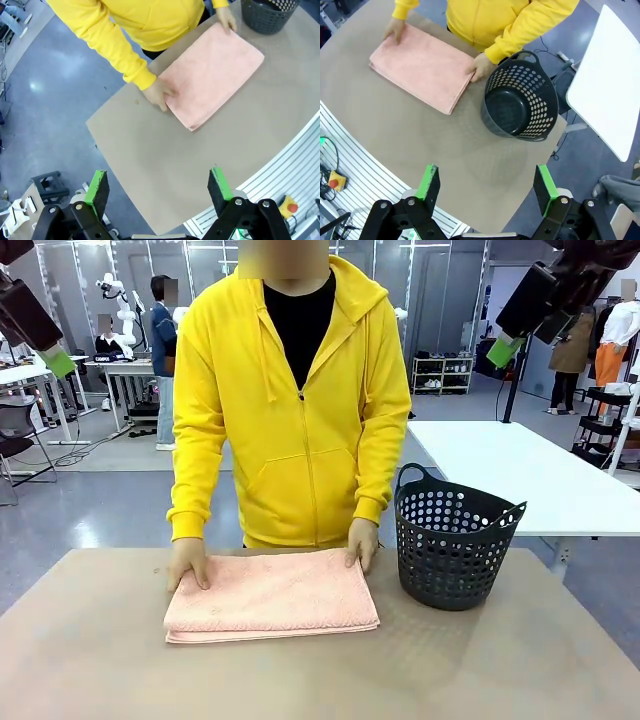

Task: Fold the towel.
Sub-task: Pick up the 100 cm Hotel Towel and place it on the left side of the table.

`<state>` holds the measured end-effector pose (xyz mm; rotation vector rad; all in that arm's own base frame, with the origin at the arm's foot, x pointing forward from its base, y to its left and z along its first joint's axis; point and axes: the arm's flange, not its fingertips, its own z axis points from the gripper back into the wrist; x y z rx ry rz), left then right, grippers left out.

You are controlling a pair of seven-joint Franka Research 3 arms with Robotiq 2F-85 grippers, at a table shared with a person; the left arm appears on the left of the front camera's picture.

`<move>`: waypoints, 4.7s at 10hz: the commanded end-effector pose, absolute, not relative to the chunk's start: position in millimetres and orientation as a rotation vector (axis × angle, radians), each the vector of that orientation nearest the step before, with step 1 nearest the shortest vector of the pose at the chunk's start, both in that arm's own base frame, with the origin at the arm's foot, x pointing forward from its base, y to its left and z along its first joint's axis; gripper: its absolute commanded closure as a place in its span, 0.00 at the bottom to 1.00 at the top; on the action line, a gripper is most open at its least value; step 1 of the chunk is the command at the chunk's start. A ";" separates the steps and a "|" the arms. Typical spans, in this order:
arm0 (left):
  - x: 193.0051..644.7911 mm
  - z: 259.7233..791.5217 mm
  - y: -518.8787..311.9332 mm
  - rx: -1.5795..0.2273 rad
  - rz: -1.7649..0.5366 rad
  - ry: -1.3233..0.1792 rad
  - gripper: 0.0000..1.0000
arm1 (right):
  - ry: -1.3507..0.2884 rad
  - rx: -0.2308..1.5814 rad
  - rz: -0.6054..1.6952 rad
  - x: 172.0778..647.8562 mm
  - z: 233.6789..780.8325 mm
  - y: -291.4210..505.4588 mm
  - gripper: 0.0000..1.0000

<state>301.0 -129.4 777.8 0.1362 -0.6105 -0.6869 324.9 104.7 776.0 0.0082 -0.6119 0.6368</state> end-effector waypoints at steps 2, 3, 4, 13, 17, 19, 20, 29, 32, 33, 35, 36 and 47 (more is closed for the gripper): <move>299.3 781.5 -127.8 0.133 -0.693 -0.599 0.00 | -0.605 0.003 0.631 326.1 777.7 104.5 0.06; 299.3 781.5 -127.8 0.133 -0.693 -0.599 0.00 | -0.605 0.003 0.631 326.1 777.7 104.5 0.06; 299.3 781.5 -127.8 0.133 -0.693 -0.599 0.00 | -0.605 0.003 0.631 326.1 777.7 104.5 0.06; 299.3 781.5 -127.8 0.133 -0.693 -0.599 0.00 | -0.605 0.003 0.631 326.1 777.7 104.5 0.06; 299.3 781.5 -127.8 0.133 -0.693 -0.599 0.00 | -0.605 0.003 0.631 326.1 777.7 104.5 0.06; 299.3 781.5 -127.8 0.133 -0.693 -0.599 0.00 | -0.605 0.003 0.631 326.1 777.7 104.5 0.06; 299.3 781.5 -127.8 0.133 -0.693 -0.599 0.00 | -0.605 0.003 0.631 326.1 777.7 104.5 0.06; 299.3 781.5 -127.8 0.133 -0.693 -0.599 0.00 | -0.605 0.003 0.631 326.1 777.7 104.5 0.06; 299.3 781.5 -127.8 0.133 -0.693 -0.599 0.00 | -0.605 0.003 0.631 326.1 777.7 104.5 0.06; 299.3 781.5 -127.8 0.133 -0.693 -0.599 0.00 | -0.605 0.003 0.631 326.1 777.7 104.5 0.06; 315.0 759.7 -122.8 0.075 -0.665 -0.584 0.00 | -0.605 0.003 0.631 326.1 777.7 104.5 0.06; 326.5 732.9 -120.5 0.006 -0.658 -0.571 0.00 | -0.605 0.003 0.631 326.1 777.7 104.5 0.06; 391.2 457.0 -162.3 -0.502 -0.368 -0.454 0.00 | -0.605 0.003 0.631 326.1 777.7 104.5 0.06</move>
